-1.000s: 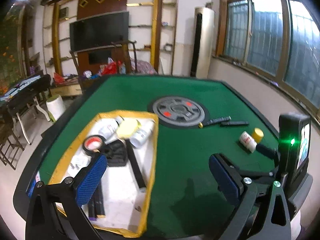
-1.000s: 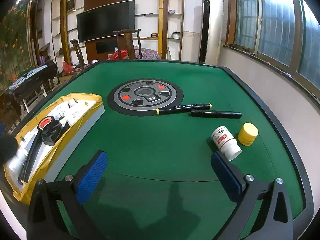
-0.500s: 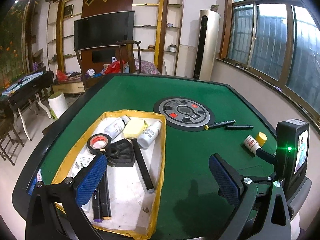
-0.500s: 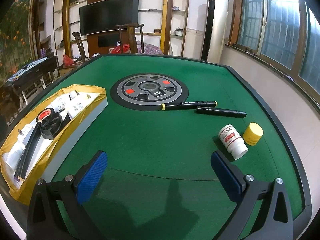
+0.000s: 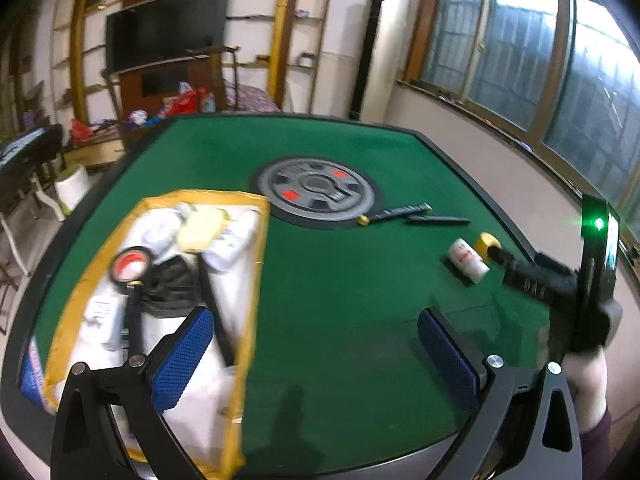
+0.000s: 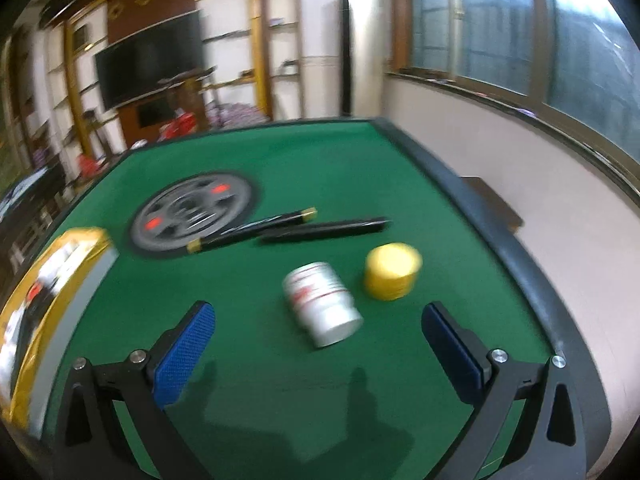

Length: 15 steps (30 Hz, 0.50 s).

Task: Organize rigid objects
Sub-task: 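Grasp the red-labelled white bottle with the left tool while the right tool approaches the yellow cylinder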

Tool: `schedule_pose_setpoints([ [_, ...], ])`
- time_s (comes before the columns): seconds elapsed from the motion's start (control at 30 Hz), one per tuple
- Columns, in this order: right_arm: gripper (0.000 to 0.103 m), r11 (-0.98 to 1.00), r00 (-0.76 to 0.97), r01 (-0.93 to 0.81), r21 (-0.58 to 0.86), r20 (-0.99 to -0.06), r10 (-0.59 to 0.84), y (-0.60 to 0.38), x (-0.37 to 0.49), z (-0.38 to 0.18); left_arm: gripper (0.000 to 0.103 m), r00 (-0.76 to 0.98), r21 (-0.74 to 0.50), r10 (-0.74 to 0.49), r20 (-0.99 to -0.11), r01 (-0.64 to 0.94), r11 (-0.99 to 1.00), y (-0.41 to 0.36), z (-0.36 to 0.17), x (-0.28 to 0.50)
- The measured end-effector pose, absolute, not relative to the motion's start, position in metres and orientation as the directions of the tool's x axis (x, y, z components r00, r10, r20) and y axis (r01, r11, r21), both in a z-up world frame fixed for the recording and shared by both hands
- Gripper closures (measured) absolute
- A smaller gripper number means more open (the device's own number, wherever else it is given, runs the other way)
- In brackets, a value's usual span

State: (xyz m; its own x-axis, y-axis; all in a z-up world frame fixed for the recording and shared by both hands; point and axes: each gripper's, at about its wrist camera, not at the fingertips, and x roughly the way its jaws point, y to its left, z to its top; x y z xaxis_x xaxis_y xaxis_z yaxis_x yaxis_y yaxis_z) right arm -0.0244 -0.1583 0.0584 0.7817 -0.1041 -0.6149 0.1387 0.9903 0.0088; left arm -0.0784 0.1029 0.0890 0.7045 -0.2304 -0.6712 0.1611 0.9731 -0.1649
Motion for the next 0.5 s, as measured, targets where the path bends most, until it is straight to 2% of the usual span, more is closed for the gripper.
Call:
schedule_pose_setpoints([
  [0.17, 0.000, 0.965, 0.795, 0.250, 0.076, -0.585, -0.160, -0.217, -0.007, 0.059, 0.001, 0.659, -0.153, -0.294, -0.692, 0.265, 0.952, 0.059, 0.086, -0.062],
  [0.5, 0.000, 0.918, 0.809, 0.310, 0.246, -0.575, -0.120, -0.268, 0.004, 0.040, 0.001, 0.571, -0.101, -0.333, -0.751, 0.398, 0.912, -0.046, 0.061, -0.005],
])
